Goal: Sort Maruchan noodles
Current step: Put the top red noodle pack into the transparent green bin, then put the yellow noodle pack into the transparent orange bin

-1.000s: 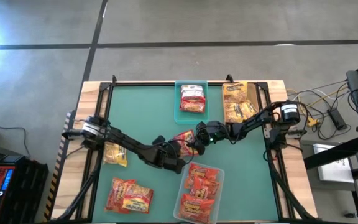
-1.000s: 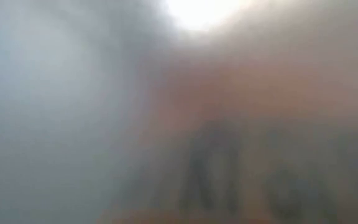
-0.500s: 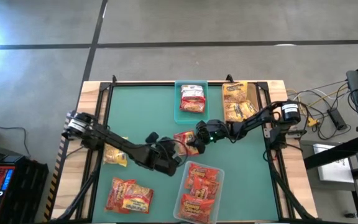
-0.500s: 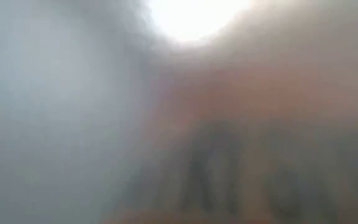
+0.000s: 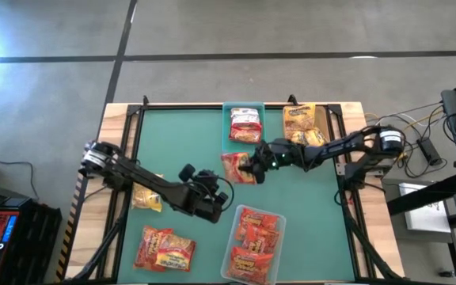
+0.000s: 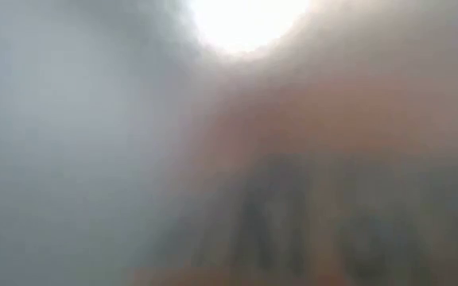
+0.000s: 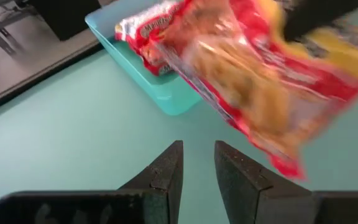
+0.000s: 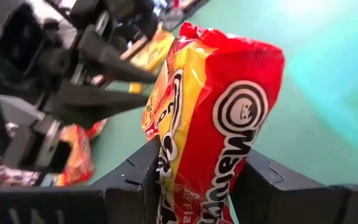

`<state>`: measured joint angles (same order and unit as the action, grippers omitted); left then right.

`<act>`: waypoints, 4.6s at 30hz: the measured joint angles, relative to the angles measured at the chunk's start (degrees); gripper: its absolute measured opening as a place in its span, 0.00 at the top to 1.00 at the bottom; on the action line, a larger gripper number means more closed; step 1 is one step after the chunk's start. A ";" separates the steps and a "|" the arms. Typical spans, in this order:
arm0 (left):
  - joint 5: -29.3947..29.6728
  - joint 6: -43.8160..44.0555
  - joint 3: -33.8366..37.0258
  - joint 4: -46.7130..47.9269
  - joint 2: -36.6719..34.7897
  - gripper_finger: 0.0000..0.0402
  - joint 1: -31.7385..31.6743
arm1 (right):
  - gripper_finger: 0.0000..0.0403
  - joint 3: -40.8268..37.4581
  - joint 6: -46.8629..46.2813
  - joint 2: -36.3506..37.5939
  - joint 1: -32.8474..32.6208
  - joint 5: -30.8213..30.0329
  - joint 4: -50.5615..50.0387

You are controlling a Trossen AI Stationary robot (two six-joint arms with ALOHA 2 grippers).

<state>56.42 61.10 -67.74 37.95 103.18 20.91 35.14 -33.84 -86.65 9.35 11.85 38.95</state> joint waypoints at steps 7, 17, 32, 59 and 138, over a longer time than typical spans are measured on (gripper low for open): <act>1.78 0.05 -0.16 -0.05 -1.16 0.81 0.04 | 0.66 0.00 7.80 5.95 7.78 -7.22 -2.13; 2.65 0.04 -0.14 -0.04 -1.17 0.81 0.04 | 0.64 0.00 16.48 4.64 12.87 -13.31 -3.94; -2.98 0.62 -0.12 1.03 -1.17 0.81 0.73 | 0.49 0.02 18.16 11.48 14.58 -12.88 -11.05; -53.40 48.71 8.79 51.68 -3.48 0.81 7.56 | 0.52 -5.49 18.39 26.85 -2.62 -2.91 -26.24; -25.04 9.87 5.61 -9.30 0.97 0.81 -4.78 | 0.52 -5.57 10.84 24.65 -9.88 -2.86 -26.65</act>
<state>31.37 70.97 -62.13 28.66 104.16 16.13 29.56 -22.99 -62.00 -0.54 8.99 12.29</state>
